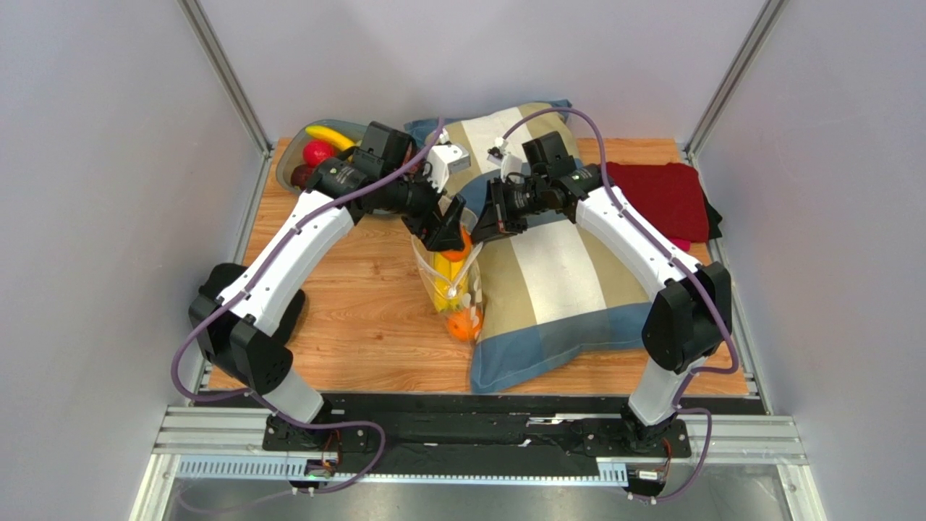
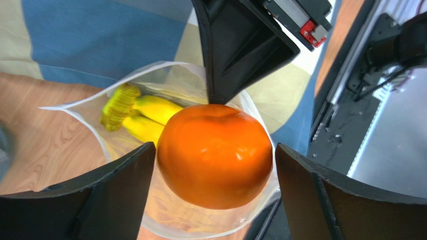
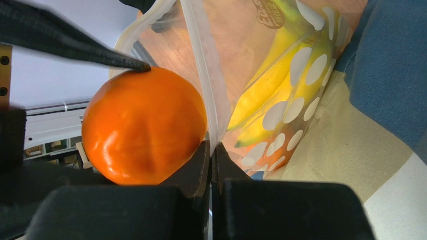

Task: Place the food in the zip-top bag and seal the zipper
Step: Place the fake fruit in the zipper food storage bag, then pick up the fake vegetable from the bin.

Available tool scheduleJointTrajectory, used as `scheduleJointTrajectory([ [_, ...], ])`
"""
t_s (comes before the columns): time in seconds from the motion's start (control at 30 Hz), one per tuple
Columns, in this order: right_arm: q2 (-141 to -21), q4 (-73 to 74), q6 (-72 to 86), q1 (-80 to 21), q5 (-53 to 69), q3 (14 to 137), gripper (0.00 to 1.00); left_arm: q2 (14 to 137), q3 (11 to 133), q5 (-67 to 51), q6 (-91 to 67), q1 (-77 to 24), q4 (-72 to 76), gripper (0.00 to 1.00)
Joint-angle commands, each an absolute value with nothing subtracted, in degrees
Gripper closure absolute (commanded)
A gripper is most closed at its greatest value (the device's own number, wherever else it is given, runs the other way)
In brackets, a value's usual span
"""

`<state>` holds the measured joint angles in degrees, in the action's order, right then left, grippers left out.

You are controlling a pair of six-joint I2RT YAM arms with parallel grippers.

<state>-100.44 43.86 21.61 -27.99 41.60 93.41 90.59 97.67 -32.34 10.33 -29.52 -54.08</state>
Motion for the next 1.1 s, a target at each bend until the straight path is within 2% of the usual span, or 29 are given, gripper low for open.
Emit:
scheduleJointTrajectory([
  [0.0, -99.3, 41.7, 22.0, -27.5, 45.6, 96.5, 1.00, 89.1, 102.4, -34.2, 12.2, -29.7, -56.5, 0.01],
  [0.1, -99.5, 41.6, 22.1, -27.5, 46.6, 96.9, 1.00, 87.4, 106.1, -32.5, 8.4, -27.9, -51.8, 0.01],
  [0.23, -99.1, 41.6, 22.2, -27.5, 47.1, 96.4, 1.00, 88.9, 109.9, -30.6, 2.4, -17.3, -43.7, 0.01],
  [0.47, -99.2, 41.6, 22.2, -27.5, 47.7, 96.9, 1.00, 104.5, 120.7, -22.3, -1.1, -7.1, -37.0, 0.01],
  [0.63, -99.2, 41.5, 22.2, -27.4, 48.1, 97.0, 1.00, 115.5, 124.8, -12.1, -0.1, -5.7, -27.7, 0.01],
  [0.9, -99.0, 41.4, 22.1, -27.5, 48.2, 96.0, 1.00, 132.0, 134.1, -7.8, 1.8, -3.9, -21.8, 0.01],
  [1.07, -99.3, 41.3, 22.2, -27.5, 48.2, 95.8, 1.00, 137.5, 134.2, -6.3, 4.8, -3.9, -21.1, 0.01],
])
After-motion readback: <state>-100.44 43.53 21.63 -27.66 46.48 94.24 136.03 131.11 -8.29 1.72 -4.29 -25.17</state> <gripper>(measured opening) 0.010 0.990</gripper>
